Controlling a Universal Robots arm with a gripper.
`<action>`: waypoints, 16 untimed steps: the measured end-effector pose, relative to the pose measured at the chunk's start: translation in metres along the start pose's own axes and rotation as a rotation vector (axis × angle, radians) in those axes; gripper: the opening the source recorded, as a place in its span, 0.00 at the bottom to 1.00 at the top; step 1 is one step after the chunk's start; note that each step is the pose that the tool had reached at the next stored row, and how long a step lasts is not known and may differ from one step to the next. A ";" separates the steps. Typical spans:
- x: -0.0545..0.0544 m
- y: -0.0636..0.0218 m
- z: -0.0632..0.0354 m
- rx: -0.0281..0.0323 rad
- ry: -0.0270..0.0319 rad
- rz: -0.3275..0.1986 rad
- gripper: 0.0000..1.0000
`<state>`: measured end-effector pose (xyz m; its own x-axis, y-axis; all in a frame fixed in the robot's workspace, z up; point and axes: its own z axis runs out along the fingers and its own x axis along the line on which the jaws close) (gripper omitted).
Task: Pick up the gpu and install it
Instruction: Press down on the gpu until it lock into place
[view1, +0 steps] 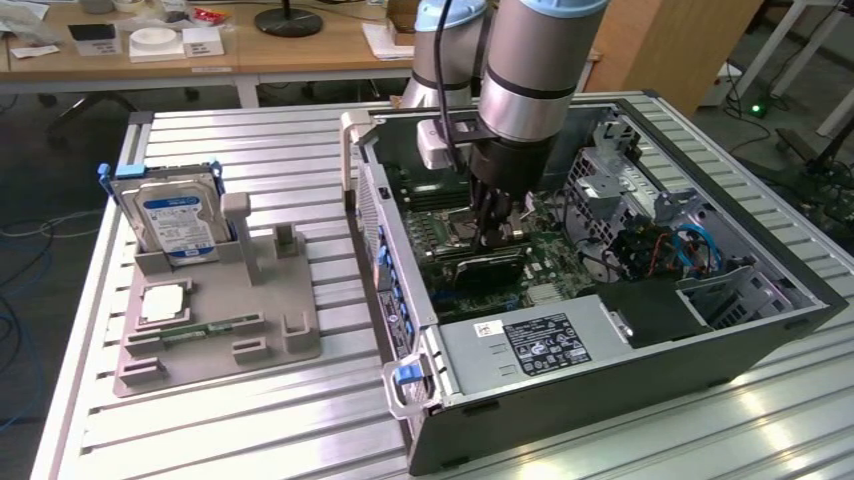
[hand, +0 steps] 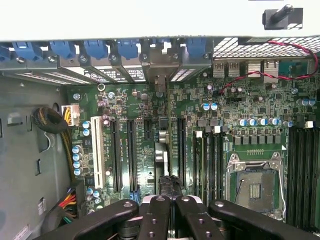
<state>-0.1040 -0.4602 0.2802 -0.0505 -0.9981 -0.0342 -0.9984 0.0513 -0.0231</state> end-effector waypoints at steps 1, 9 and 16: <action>0.000 0.0001 0.0000 0.0000 0.0000 0.000 0.11; 0.001 0.0100 -0.0006 -0.0188 0.0071 -0.007 0.11; -0.001 0.0110 -0.0091 -0.0244 0.0086 -0.024 0.11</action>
<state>-0.1152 -0.4593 0.2890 -0.0270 -0.9993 -0.0253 -0.9996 0.0270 0.0007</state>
